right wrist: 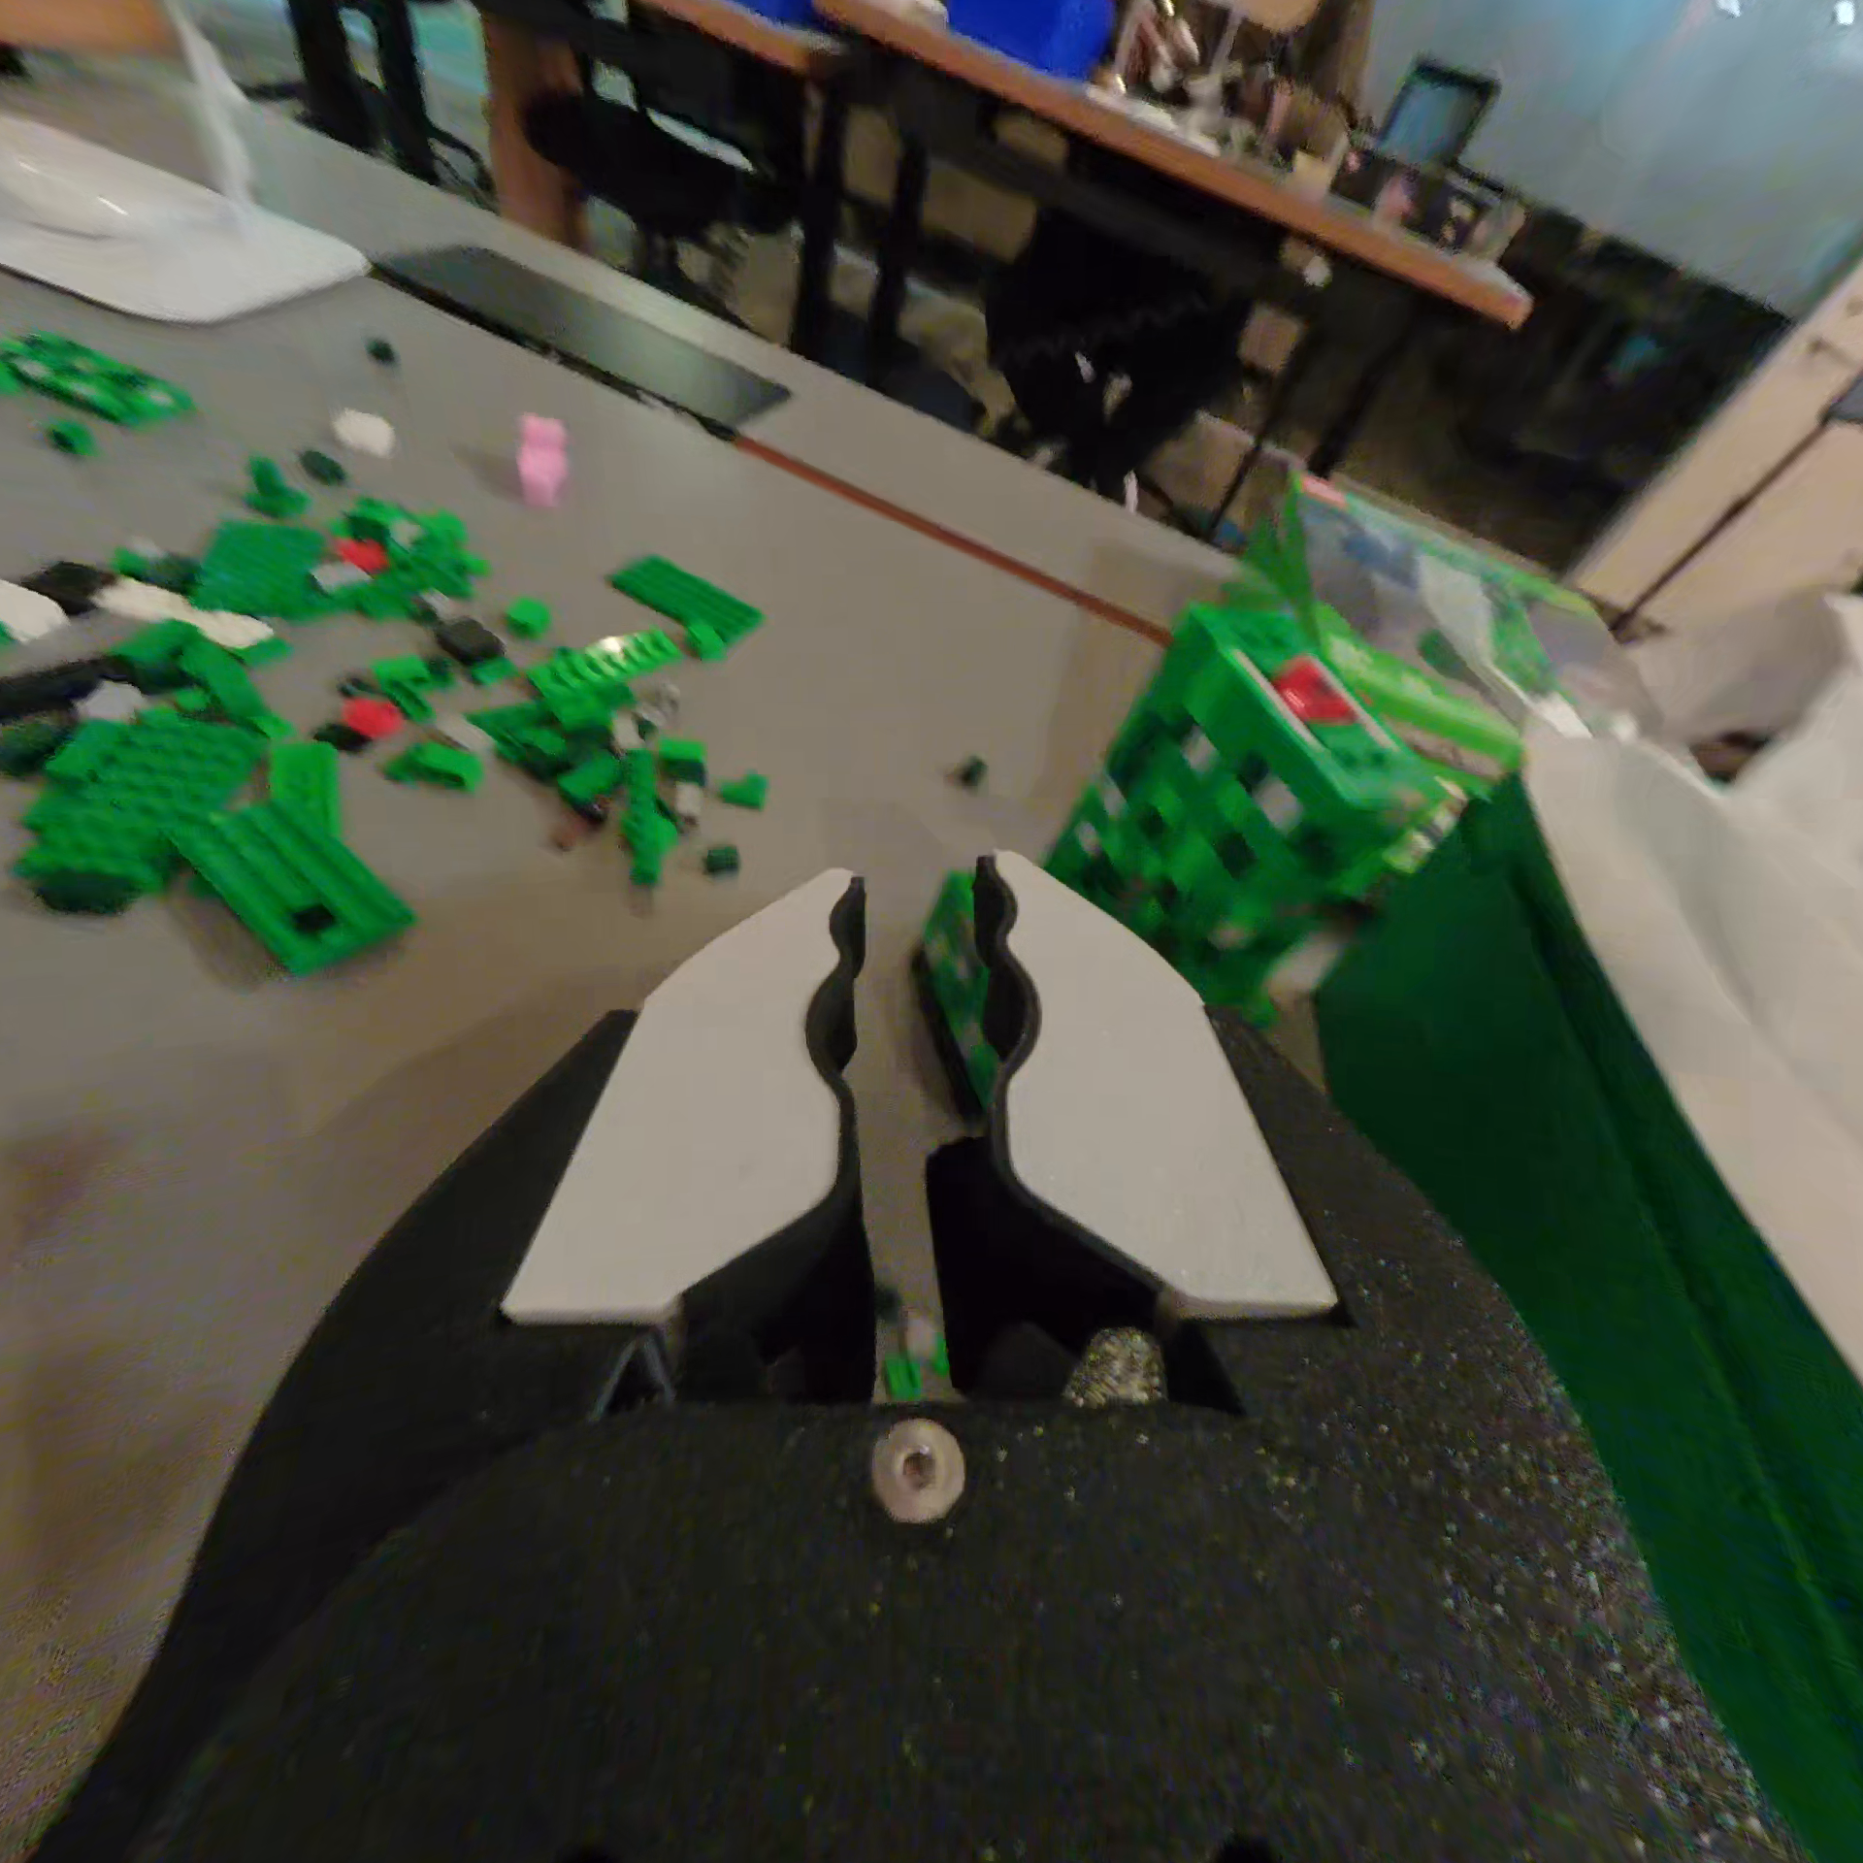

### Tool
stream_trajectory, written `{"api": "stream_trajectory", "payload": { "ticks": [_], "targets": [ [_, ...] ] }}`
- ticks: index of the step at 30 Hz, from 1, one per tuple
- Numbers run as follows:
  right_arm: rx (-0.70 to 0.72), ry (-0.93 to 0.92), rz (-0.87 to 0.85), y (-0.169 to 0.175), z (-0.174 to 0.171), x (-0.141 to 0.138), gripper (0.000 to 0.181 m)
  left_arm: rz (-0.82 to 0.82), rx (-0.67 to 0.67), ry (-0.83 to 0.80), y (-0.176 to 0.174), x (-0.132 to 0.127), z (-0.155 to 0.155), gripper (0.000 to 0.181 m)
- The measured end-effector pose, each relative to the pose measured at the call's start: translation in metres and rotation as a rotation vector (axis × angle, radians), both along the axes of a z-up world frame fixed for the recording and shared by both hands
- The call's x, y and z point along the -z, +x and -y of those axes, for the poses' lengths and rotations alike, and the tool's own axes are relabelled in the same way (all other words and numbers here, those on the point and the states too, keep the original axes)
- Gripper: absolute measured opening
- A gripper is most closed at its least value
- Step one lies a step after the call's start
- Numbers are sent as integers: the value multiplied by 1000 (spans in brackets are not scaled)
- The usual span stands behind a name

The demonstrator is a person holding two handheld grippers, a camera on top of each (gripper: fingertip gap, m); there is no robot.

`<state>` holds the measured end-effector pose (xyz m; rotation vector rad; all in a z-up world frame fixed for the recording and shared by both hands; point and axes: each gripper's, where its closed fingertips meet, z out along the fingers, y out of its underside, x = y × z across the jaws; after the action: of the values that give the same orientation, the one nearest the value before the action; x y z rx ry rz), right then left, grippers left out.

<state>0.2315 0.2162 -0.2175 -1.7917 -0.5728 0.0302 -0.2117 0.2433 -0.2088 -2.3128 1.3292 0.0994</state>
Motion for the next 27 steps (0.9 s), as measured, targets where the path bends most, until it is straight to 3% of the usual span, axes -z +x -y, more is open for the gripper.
{"api": "stream_trajectory", "payload": {
  "ticks": [3, 7, 10, 19, 27],
  "targets": [
    [-43, 94, 11, -32, -17, -1, 19, -7, -14, -8, -2, 2, -1, 0],
    [-49, 249, -72, -51, -35, 6, 16, -18, -12, -14, -1, 3, -2, 0],
    [-113, 218, -136, -63, -33, 14, 15, -24, -3, -18, 1, 4, -2, 0],
    [-130, 253, -91, -74, -30, 13, 22, -35, -5, -34, 2, 8, -6, 0],
    [-122, 243, -202, -67, -29, 7, 23, -43, -5, -33, 2, 9, -8, 0]
  ]
}}
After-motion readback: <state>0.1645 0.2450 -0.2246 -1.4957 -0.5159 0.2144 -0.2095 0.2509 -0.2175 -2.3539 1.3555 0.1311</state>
